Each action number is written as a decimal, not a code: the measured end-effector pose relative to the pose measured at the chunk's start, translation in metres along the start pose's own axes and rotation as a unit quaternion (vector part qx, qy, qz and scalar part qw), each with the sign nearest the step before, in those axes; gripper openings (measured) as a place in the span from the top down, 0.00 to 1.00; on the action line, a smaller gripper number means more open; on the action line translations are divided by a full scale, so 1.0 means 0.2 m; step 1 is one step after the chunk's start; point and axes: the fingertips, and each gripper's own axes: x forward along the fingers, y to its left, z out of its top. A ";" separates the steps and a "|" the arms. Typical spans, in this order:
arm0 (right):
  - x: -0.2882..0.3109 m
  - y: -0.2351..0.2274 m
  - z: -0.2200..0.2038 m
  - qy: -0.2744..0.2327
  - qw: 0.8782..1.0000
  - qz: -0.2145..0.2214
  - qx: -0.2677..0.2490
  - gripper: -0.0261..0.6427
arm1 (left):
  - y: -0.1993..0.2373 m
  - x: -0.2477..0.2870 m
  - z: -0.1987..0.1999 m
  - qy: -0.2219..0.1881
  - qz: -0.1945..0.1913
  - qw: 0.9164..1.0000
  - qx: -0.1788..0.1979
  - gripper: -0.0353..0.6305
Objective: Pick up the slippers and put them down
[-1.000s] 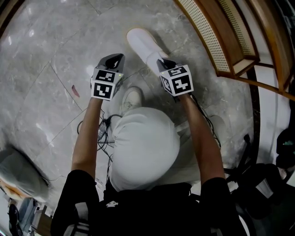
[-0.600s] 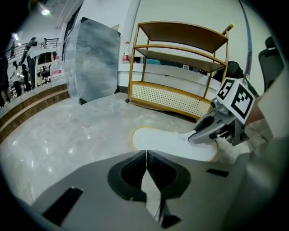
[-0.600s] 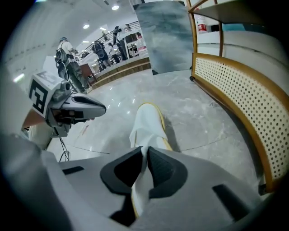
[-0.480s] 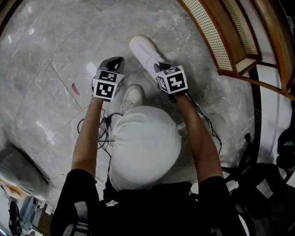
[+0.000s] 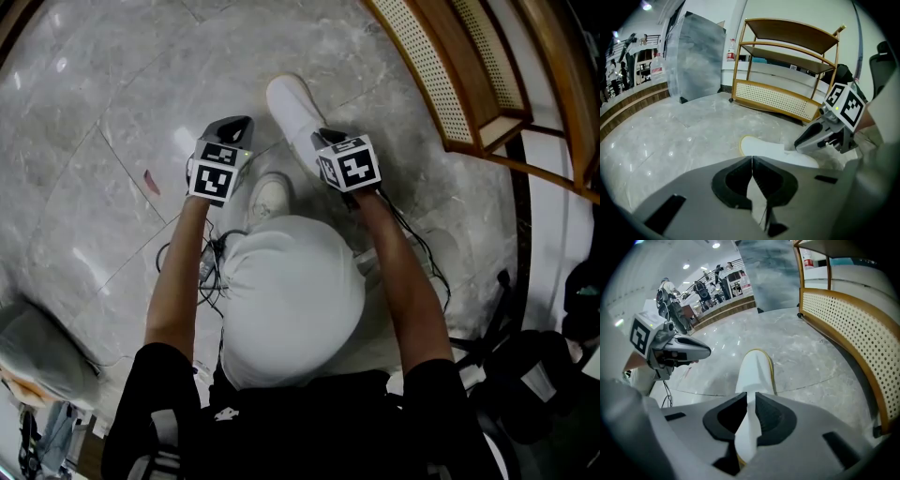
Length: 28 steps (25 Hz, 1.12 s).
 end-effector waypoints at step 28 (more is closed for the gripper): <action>-0.35 -0.11 0.62 -0.109 0.994 -0.012 -0.019 0.96 | 0.17 -0.16 0.49 -0.065 0.015 0.998 0.013 0.94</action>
